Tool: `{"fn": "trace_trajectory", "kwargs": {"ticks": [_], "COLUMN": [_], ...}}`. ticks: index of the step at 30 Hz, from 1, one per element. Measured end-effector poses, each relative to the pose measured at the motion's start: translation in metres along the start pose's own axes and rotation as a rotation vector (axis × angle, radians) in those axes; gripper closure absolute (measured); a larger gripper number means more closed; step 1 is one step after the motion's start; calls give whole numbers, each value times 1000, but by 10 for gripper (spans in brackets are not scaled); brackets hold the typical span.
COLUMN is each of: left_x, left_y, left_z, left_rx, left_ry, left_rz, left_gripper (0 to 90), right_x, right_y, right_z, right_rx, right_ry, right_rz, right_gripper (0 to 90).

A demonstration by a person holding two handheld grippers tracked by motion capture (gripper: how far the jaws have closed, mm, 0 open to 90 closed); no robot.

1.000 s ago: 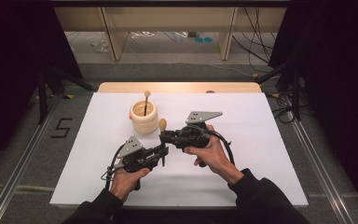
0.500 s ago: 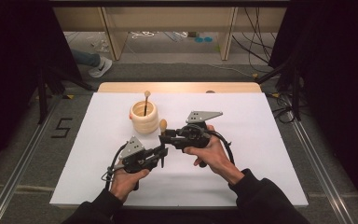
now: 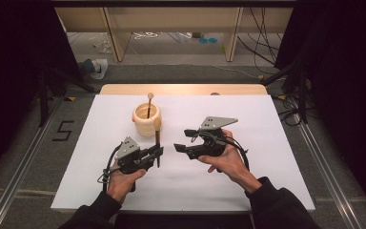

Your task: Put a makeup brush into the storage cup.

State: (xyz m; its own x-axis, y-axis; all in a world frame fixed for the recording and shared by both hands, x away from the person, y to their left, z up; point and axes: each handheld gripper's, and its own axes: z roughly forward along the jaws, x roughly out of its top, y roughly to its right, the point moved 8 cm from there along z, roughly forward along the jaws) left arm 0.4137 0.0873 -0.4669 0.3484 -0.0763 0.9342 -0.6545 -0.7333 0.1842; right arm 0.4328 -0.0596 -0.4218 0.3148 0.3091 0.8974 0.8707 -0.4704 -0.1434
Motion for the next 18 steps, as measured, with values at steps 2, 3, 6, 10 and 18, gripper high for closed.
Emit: {"fn": "trace_trajectory", "kwargs": {"ticks": [2,3,6,10,18], "left_x": [0,0,1,4,5], "left_y": [-1,-2,-3,-8,-10], "left_z": [0,-1,-2,-3,-5], "left_rx": [3,8,19,30,36], "left_ry": [1,2,7,14,13], "left_rz": [2,1,-14,0,2], "left_gripper": [783,783,783,783,783], "right_x": [-3,-5,-10,-15,-28], "right_y": [3,3,7,9,19], "right_z": [-2,-3,-6,-11,-26], "right_rx": [-27,-25,-71,-93,-133], "right_ry": [-4,-10,-18,-23,-18], "right_rz": [-9,-7,-32,-40,-6], "right_gripper": [300,288,262,249,236]}}
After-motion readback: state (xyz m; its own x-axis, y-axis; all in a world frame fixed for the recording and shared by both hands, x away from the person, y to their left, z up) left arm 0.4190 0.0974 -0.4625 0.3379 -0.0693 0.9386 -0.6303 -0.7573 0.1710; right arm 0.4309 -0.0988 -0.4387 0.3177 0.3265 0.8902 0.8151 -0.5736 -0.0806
